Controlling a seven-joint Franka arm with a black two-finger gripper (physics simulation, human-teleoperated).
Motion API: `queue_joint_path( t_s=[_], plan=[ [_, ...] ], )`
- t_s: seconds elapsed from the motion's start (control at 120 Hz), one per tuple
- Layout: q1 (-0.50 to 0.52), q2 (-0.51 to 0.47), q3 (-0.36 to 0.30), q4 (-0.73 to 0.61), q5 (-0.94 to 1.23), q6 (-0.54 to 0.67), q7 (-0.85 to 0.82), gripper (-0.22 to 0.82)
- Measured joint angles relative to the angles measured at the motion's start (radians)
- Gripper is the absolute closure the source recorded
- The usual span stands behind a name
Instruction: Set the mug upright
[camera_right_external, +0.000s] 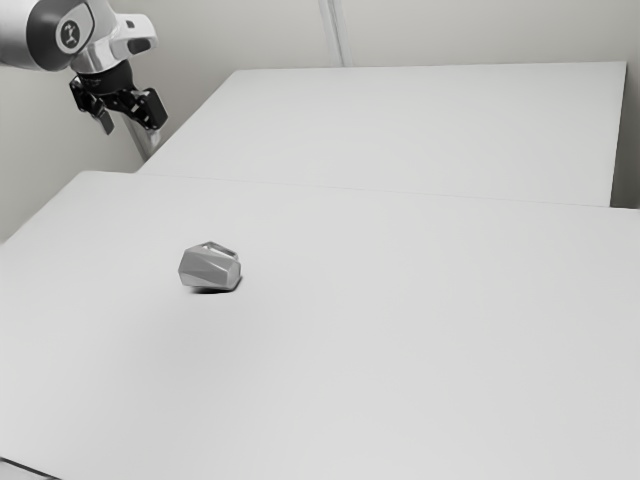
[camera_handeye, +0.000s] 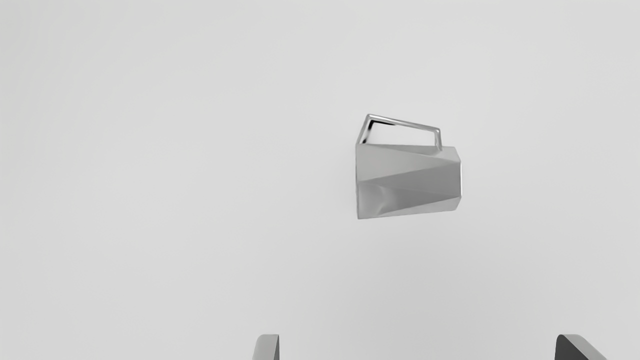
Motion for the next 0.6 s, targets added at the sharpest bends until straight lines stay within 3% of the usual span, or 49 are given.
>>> queue_joint_path(
  t_s=[0.35,0.6],
  plan=[
    [0.038,0.004,0.002,-0.031,-0.037,0.0,0.017,0.0],
    [0.252,0.048,0.014,-0.128,-0.338,-0.013,0.036,0.0]
  ],
)
